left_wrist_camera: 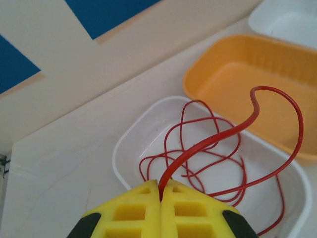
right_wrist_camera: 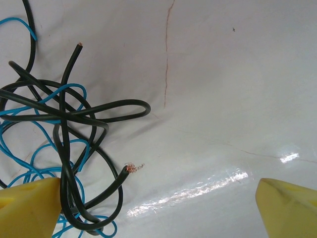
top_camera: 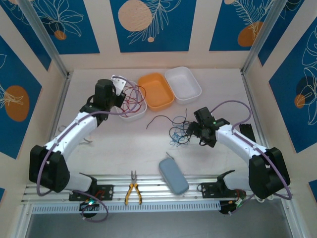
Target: Untangle the cables
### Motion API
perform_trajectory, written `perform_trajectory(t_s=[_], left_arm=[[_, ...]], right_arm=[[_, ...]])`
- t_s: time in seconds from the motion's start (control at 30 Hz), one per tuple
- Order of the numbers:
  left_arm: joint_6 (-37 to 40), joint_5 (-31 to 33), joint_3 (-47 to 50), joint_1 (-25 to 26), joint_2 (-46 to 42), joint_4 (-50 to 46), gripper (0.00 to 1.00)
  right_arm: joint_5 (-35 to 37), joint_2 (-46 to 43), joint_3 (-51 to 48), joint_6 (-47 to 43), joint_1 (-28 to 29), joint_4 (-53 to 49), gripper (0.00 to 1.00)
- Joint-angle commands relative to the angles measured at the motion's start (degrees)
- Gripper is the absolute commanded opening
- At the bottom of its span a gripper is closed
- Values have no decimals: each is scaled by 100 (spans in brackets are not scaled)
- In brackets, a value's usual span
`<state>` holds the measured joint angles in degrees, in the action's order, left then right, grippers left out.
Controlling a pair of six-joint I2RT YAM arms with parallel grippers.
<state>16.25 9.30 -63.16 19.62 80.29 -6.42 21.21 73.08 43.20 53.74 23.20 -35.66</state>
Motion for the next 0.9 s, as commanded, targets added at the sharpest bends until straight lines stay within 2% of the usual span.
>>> perform_trajectory(t_s=[0.0,0.2,0.67,0.87], left_arm=[[786,-452,-397,-215,215,-392,0],[1636,-652,-720,-344,680,-390,0],[3564,-974,-1458,-545,1452,-1387,0],[4066,-1187,-1801,-599,1863,-1848,0]], right_arm=[[78,-152,-92,119,-38,-156,99],[57,-189,-84,122,-42,-167,99],[66,-285,-30,144,-43,-292,99],[67,-255,-3,154,-43,-267,99]])
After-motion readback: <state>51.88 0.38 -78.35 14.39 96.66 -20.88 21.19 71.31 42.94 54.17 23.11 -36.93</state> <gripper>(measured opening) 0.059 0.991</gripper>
